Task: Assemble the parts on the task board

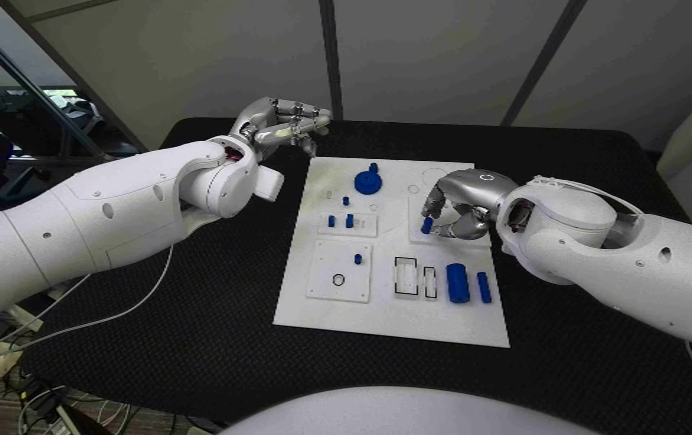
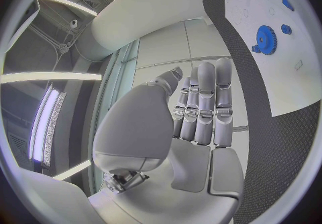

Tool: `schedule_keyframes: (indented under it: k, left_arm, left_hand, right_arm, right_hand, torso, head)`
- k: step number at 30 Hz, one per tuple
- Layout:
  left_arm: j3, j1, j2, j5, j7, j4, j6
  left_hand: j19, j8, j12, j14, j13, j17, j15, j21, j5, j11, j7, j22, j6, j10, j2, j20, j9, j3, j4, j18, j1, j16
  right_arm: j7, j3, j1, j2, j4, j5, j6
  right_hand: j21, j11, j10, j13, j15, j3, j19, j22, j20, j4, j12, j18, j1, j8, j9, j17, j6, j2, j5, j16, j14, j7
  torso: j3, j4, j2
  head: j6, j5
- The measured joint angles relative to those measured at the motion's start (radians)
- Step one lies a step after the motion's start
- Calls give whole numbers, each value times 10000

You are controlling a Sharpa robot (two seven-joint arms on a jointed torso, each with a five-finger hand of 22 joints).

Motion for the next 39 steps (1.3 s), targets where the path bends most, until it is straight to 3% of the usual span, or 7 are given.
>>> schedule_keyframes:
  k: [8,19,27,39]
  left_arm:
    - [0,0,9,0,0,-2,3]
    - [0,0,6,1,0,-4,4]
    - [0,0,3,1,-2,-4,5]
    - [-1,0,3,1,-4,-16,9]
  left_hand:
    - [0,0,47,0,14,-12,0,0,0,-26,0,-10,0,-26,0,0,0,0,0,1,0,0]
    - [0,0,47,0,13,-11,0,0,0,-26,0,-9,0,-25,0,0,0,0,0,-1,0,1]
    - [0,0,47,0,12,-10,0,0,0,-25,0,-9,0,-24,0,0,0,0,0,0,0,1]
    - [0,0,47,0,11,-9,0,0,0,-24,-1,-8,0,-23,0,0,0,0,0,0,0,1]
  right_arm:
    - [-26,-2,0,178,-124,-6,191]
    - [-18,-9,3,313,-254,-18,231]
    - [-18,-18,-2,351,-271,-20,231]
    - [-18,-20,-4,371,-270,-20,218]
  right_hand:
    - [236,-140,668,-11,-71,442,232,373,-86,12,0,1,105,117,29,149,401,105,0,116,2,-23]
    - [291,-125,831,-19,-106,580,303,461,-87,37,-259,-1,99,115,9,209,471,99,-128,165,-35,-24]
    - [291,-54,903,-29,-106,648,303,461,-87,82,-493,-1,-63,-148,-85,231,91,-179,-145,202,-35,183]
    - [291,-66,1119,-2,-106,829,303,476,-88,65,-572,-1,-106,-120,-52,250,-7,-236,-145,202,-35,98]
  torso:
    - [1,-6,0]
    - [4,-6,0]
    - [1,-12,1]
    - [4,-12,-2]
  head:
    - [-22,1]
    - [-69,17]
    - [-86,31]
    - [-106,45]
